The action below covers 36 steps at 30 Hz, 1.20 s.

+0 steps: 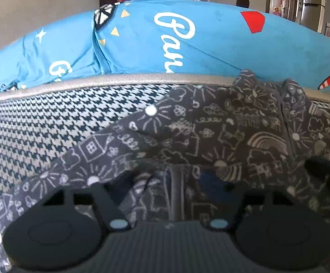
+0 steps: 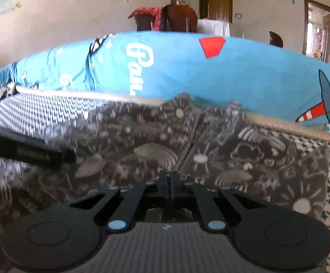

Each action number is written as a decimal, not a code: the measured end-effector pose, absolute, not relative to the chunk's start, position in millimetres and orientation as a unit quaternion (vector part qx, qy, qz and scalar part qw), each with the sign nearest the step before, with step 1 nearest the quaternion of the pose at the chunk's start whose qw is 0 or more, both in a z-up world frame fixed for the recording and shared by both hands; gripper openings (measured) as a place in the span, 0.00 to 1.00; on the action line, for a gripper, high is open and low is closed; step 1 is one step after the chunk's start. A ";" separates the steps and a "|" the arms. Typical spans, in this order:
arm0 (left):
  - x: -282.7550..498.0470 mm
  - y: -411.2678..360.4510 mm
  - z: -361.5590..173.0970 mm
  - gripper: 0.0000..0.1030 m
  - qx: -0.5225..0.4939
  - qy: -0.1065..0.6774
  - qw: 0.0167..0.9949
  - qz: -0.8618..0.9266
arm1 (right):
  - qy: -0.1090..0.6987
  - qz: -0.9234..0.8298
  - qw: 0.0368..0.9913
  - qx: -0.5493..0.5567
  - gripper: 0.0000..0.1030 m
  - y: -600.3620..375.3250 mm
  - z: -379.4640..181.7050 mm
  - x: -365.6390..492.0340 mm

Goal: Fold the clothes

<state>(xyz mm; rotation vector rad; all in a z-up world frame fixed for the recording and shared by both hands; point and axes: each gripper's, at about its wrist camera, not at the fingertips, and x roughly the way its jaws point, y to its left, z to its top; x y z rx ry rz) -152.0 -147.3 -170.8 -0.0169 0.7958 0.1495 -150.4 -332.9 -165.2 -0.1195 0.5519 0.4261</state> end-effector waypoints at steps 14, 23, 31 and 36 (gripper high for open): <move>-163.3 -143.9 -148.4 0.51 0.011 0.321 0.939 0.122 | 0.287 0.246 0.925 -0.032 0.09 -320.4 -157.7 -142.5; -172.3 -161.9 -153.6 0.64 0.035 0.319 0.943 0.094 | 0.253 0.191 0.948 -0.001 0.18 -375.4 -127.3 -145.2; -170.4 -163.5 -159.9 0.64 0.035 0.331 0.938 0.096 | 0.270 0.085 0.958 0.051 0.25 -445.7 -130.8 -132.0; -169.9 -165.9 -161.8 0.68 0.038 0.334 0.937 0.095 | 0.298 0.076 0.946 0.106 0.43 -477.5 -145.2 -118.8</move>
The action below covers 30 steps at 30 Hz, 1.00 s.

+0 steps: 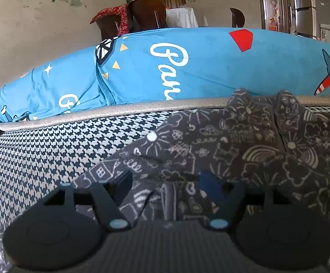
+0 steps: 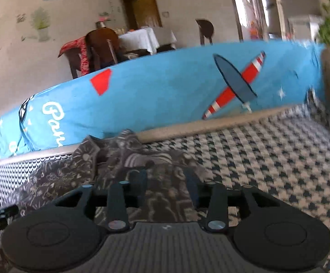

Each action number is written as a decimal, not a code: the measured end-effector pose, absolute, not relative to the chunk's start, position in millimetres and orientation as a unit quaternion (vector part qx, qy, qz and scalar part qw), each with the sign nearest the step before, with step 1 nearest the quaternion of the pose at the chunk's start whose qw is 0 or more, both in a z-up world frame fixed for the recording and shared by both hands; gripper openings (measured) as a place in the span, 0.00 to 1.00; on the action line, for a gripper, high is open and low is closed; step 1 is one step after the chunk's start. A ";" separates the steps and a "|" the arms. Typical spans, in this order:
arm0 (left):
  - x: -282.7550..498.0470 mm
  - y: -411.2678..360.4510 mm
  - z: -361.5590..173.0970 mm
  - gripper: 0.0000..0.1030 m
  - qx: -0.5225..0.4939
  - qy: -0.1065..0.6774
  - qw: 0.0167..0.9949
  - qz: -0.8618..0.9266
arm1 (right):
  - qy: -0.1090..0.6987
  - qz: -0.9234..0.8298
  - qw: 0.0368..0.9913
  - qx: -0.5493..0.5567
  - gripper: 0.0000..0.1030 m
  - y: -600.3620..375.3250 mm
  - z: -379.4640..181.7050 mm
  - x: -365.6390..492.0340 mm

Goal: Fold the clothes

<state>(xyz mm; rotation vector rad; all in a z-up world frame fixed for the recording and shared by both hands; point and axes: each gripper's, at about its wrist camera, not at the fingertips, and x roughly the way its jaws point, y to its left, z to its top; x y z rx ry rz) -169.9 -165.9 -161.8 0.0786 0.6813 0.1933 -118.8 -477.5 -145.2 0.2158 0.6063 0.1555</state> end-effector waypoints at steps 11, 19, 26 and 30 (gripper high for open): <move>-169.9 -167.8 -166.4 0.68 0.040 0.341 0.935 0.093 | 0.334 0.075 0.919 0.198 0.55 -496.7 -184.8 -90.0; -168.9 -169.3 -167.3 0.72 0.040 0.341 0.935 0.089 | 0.307 0.052 0.936 0.166 0.11 -486.5 -171.5 -91.7; -168.6 -168.9 -168.3 0.75 0.044 0.344 0.934 0.091 | 0.311 0.002 0.939 0.144 0.07 -497.0 -177.1 -88.5; -167.5 -168.6 -169.7 0.76 0.047 0.349 0.932 0.092 | 0.310 -0.003 0.946 0.092 0.10 -489.0 -170.3 -87.9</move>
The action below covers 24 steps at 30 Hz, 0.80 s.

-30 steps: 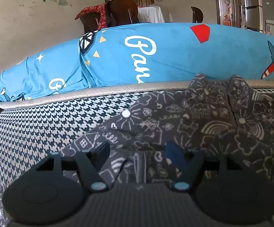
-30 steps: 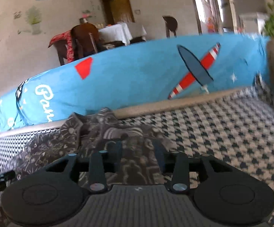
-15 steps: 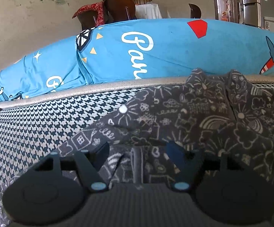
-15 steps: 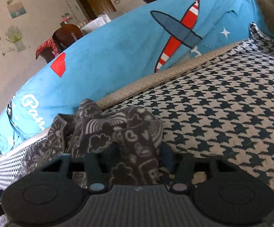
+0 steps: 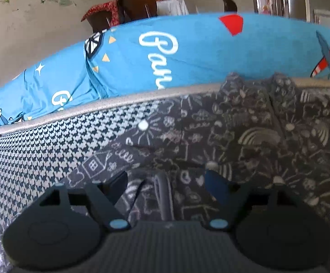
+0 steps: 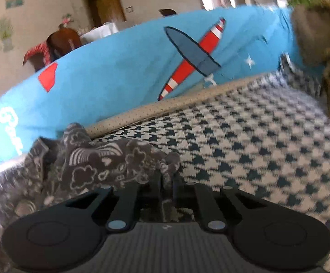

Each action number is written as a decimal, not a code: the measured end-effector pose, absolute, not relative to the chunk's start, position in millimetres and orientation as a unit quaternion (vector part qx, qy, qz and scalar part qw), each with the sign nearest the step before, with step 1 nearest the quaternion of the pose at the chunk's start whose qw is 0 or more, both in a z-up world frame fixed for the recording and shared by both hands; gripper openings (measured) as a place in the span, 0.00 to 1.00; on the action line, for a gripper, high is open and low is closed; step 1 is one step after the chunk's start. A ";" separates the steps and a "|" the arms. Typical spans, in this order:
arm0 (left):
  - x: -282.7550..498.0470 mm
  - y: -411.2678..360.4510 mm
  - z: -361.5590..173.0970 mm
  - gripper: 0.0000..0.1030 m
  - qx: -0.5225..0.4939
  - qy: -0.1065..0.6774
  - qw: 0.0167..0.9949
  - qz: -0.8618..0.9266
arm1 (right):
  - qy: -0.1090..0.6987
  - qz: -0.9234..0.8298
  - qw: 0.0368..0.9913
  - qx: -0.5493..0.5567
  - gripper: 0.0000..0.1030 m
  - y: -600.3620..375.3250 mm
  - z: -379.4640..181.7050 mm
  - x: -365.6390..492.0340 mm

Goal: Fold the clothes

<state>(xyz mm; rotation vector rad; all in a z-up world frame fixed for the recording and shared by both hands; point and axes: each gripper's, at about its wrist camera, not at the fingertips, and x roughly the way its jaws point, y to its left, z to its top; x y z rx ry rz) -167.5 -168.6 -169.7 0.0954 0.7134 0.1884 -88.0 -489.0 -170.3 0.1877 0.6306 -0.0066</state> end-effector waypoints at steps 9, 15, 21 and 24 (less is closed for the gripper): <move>-165.7 -165.2 -164.9 0.78 0.043 0.345 0.933 0.099 | 0.286 0.018 0.953 0.099 0.18 -494.8 -138.2 -116.3; -162.1 -161.7 -164.6 0.78 0.039 0.346 0.931 0.114 | 0.298 0.098 0.946 0.088 0.18 -469.5 -128.1 -141.0; -158.2 -158.2 -169.6 0.79 0.038 0.357 0.925 0.123 | 0.329 0.167 0.929 0.039 0.20 -435.7 -135.9 -168.9; -157.4 -155.6 -171.6 0.79 0.034 0.363 0.923 0.124 | 0.381 0.149 0.913 -0.011 0.22 -426.1 -153.2 -173.6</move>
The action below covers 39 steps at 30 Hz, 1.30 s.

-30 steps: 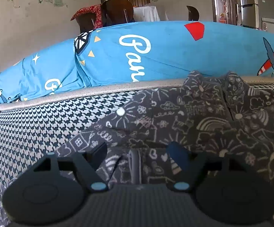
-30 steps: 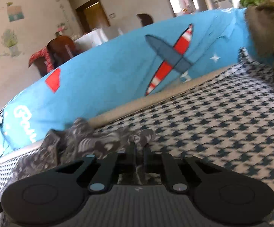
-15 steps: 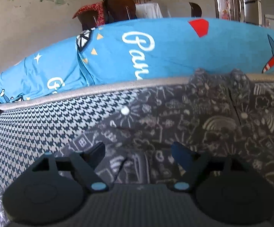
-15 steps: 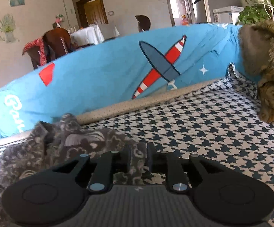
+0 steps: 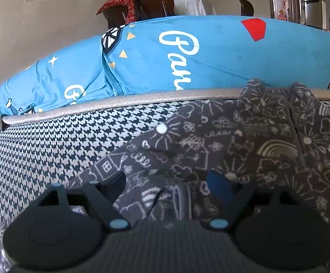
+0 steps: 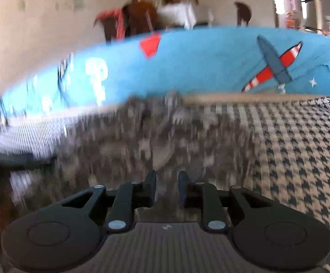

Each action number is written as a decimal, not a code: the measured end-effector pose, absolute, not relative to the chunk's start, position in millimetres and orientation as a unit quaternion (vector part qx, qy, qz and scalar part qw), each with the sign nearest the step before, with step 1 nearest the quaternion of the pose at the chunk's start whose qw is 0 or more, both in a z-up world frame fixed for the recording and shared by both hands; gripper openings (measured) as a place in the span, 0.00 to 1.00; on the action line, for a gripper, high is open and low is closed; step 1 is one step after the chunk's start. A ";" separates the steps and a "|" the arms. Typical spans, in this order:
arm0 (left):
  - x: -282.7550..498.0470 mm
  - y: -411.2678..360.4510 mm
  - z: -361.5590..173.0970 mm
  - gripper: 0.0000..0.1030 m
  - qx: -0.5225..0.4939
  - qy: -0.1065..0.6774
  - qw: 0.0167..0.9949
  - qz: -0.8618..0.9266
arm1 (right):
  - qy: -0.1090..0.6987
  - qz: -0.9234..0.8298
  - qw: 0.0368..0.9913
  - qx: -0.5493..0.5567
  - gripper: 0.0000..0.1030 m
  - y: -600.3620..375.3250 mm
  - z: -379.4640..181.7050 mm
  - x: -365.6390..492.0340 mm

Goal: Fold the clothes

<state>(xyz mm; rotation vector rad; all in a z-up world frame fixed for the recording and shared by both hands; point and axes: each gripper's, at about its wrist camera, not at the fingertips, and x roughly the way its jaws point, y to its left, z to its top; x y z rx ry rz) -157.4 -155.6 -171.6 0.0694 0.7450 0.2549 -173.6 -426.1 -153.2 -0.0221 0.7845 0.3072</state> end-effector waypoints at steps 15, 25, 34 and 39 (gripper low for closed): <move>-153.6 -149.1 -178.3 0.84 0.018 0.384 0.913 0.135 | 0.407 0.120 0.904 -0.052 0.40 -415.2 -171.9 -177.7; -160.6 -161.3 -175.0 0.87 0.041 0.366 0.921 0.128 | 0.364 0.135 0.922 -0.007 0.42 -425.7 -156.0 -181.6; -173.7 -182.7 -167.5 0.90 0.061 0.342 0.934 0.089 | 0.313 0.117 0.941 0.057 0.42 -442.1 -146.1 -164.8; -176.0 -190.8 -172.2 0.90 0.080 0.344 0.932 0.077 | 0.345 0.076 0.933 0.060 0.41 -450.1 -160.2 -142.6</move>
